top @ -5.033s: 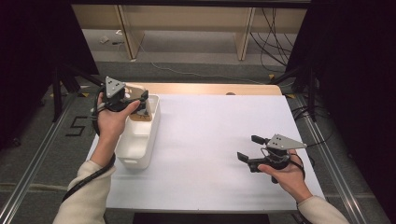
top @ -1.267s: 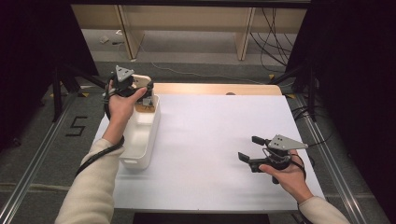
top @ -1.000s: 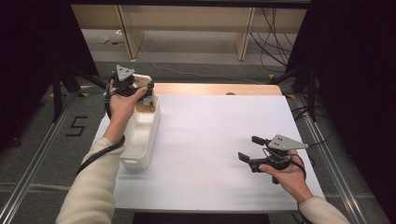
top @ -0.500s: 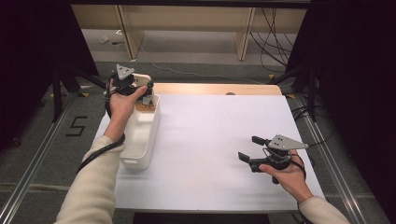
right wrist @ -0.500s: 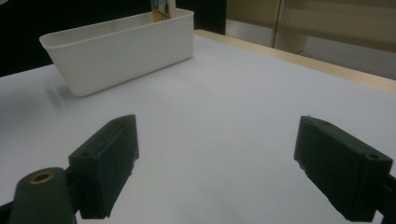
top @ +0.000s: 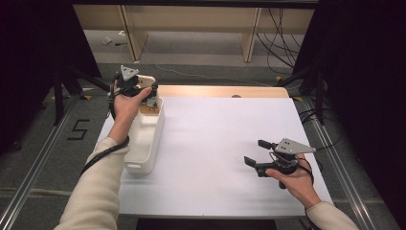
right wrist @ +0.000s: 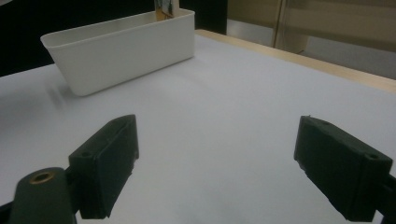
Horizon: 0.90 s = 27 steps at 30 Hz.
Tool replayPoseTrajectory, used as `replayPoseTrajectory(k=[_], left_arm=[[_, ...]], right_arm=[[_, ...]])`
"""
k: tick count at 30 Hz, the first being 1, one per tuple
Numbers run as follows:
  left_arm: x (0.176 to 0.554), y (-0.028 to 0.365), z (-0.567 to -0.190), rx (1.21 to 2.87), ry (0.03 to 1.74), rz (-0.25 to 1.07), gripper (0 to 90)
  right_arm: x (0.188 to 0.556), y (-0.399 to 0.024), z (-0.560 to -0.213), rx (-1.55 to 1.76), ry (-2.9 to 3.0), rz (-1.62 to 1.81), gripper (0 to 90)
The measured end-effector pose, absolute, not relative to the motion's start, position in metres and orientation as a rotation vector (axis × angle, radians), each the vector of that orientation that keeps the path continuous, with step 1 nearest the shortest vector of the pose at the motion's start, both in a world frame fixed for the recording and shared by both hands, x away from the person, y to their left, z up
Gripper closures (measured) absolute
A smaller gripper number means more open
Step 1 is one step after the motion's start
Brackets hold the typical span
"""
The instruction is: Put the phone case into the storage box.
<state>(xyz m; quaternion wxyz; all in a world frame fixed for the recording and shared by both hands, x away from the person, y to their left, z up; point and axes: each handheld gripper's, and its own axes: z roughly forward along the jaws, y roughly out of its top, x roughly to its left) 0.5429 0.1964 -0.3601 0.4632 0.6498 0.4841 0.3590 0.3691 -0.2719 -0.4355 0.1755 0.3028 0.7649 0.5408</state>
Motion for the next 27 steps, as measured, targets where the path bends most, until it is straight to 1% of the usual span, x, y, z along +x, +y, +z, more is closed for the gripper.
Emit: replayPoseTrajectory(k=[27], left_arm=[[0.556,0.193,-0.362,1.612,1.203,0.872,10.5]], right_arm=[[0.369,-0.273,-0.435,0.857,2.167,1.535,15.0]])
